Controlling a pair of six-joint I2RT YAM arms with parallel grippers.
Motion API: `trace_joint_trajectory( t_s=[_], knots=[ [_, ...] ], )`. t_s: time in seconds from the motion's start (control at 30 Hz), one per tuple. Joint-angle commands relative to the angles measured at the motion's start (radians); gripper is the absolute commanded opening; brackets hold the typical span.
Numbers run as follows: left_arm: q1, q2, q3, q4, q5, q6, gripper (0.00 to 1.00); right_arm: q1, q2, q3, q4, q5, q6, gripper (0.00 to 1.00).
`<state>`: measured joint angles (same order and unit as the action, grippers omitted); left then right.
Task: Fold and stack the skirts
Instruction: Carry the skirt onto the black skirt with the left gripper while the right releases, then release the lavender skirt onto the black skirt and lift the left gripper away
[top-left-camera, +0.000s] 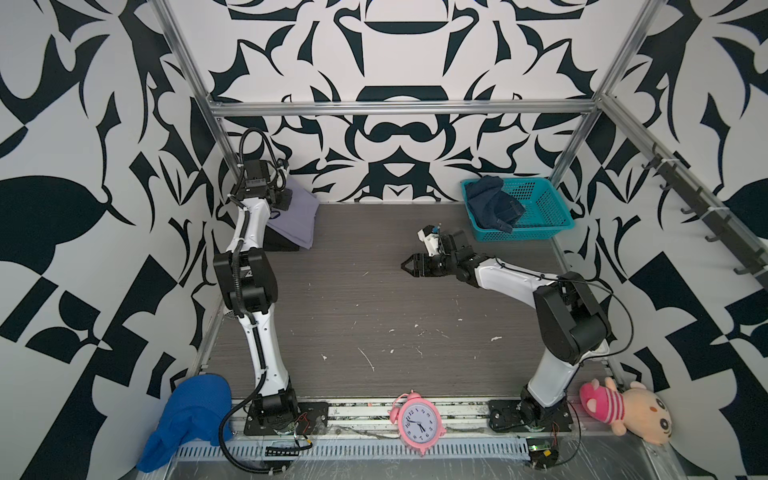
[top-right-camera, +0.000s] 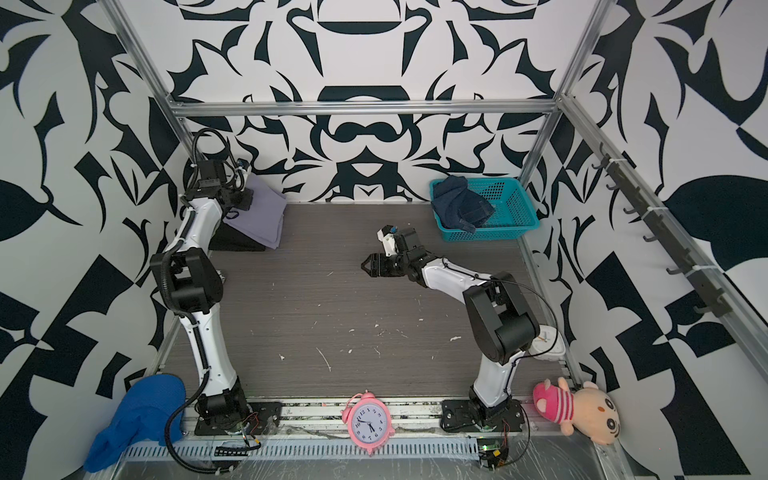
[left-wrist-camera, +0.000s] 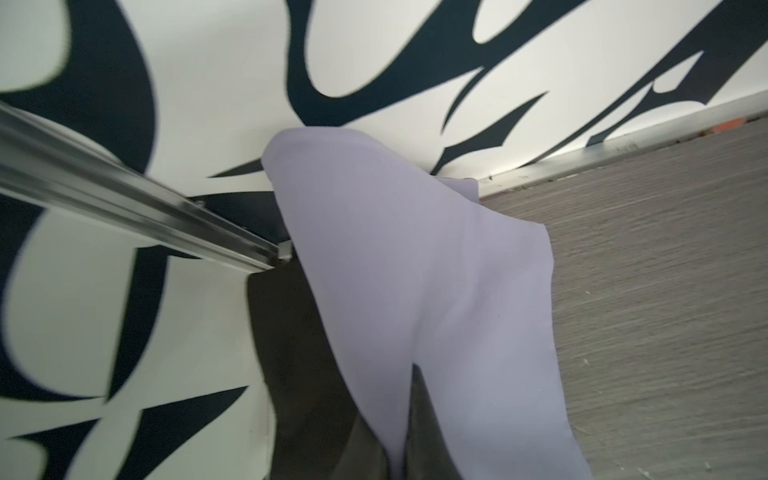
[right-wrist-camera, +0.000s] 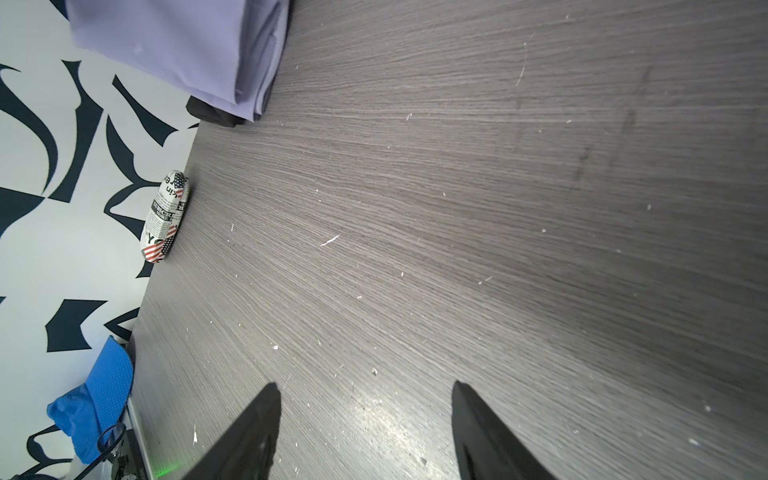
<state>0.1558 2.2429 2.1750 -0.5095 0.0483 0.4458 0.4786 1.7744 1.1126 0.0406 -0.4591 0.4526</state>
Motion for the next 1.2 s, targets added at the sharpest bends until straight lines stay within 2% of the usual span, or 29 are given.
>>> trace_joint_trajectory(
  t_s=[0.0, 0.13, 0.43, 0.67, 1.0, 1.13, 1.17],
  knots=[
    [0.023, 0.049, 0.083, -0.038, -0.005, 0.057, 0.00, 0.004, -0.027, 0.003, 0.002, 0.003, -0.006, 0.69],
    [0.049, 0.111, 0.159, -0.068, 0.006, 0.074, 0.00, 0.005, -0.028, 0.005, -0.002, 0.004, -0.006, 0.68],
    [0.088, 0.221, 0.203, -0.036, 0.004, 0.158, 0.00, 0.005, -0.044, 0.013, -0.031, 0.010, -0.015, 0.67],
    [0.109, 0.289, 0.284, -0.012, -0.024, 0.191, 0.04, 0.014, -0.047, 0.032, -0.061, 0.015, -0.019, 0.66],
    [0.113, 0.312, 0.293, 0.092, -0.041, 0.257, 0.13, 0.034, -0.028, 0.050, -0.062, 0.017, -0.010, 0.65],
    [0.116, 0.319, 0.275, 0.142, -0.074, 0.272, 0.25, 0.041, -0.032, 0.052, -0.065, 0.014, -0.012, 0.65],
    [0.119, 0.318, 0.266, 0.161, -0.083, 0.273, 0.42, 0.042, -0.034, 0.051, -0.064, 0.014, -0.014, 0.65]
  ],
)
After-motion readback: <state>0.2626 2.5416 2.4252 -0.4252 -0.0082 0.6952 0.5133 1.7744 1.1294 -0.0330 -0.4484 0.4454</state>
